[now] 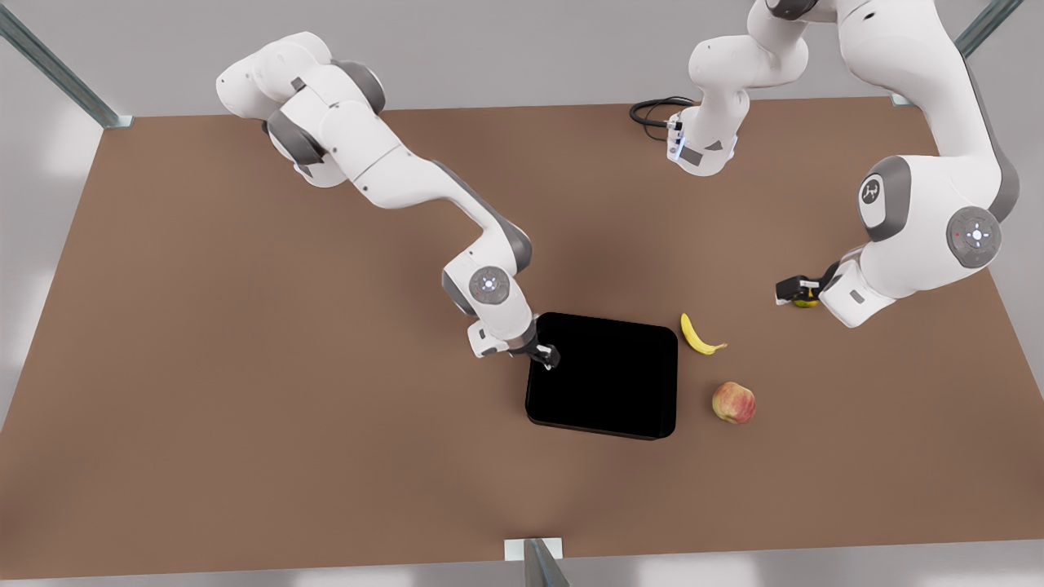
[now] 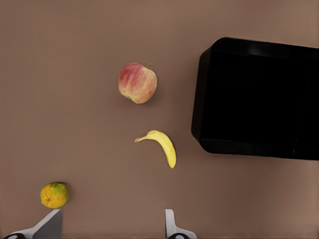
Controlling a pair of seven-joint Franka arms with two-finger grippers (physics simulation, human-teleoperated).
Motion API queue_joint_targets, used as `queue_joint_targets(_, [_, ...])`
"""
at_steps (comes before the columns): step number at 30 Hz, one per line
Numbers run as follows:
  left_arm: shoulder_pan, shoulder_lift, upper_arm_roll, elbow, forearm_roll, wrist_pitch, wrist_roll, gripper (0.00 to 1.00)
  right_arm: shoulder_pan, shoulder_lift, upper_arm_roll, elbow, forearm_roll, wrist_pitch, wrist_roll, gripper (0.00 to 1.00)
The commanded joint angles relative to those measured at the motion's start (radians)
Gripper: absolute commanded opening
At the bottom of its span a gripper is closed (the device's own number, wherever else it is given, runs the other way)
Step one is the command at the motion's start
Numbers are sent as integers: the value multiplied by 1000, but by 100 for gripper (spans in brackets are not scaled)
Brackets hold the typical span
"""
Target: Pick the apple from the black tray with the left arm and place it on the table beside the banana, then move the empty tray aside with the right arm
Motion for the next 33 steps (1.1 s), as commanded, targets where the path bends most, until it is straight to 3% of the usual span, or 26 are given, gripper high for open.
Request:
queue_joint_targets(1, [0,-1,0,0,0,-19,27,100,0,5,0,-2,0,16,-100,100])
queue_joint_targets(9, [-1,1,-4,2,0,-19,7,100,15,39,0,-1,-6,17,-207,100])
queue_joint_targets(12, [-1,1,-4,2,0,-19,7,100,14,36,-1,1,-3,10,-213,73])
queue_joint_targets(14, [-1,1,-4,0,0,-19,1,100,12,36,-1,1,-1,7,-236,65])
queue_joint_targets(18, [-1,1,-4,0,0,-19,0,100,11,33,-1,1,0,2,-272,41])
queue_joint_targets(23, [-1,1,-4,2,1,-20,0,100,8,27,-1,-1,2,-16,-298,26])
queue_joint_targets(27, [-1,1,-4,0,3,-20,0,100,3,1,-1,-1,2,-68,-304,22])
queue_joint_targets(33, [-1,1,-4,2,1,-20,0,100,-129,-165,66,-4,3,-378,-457,21])
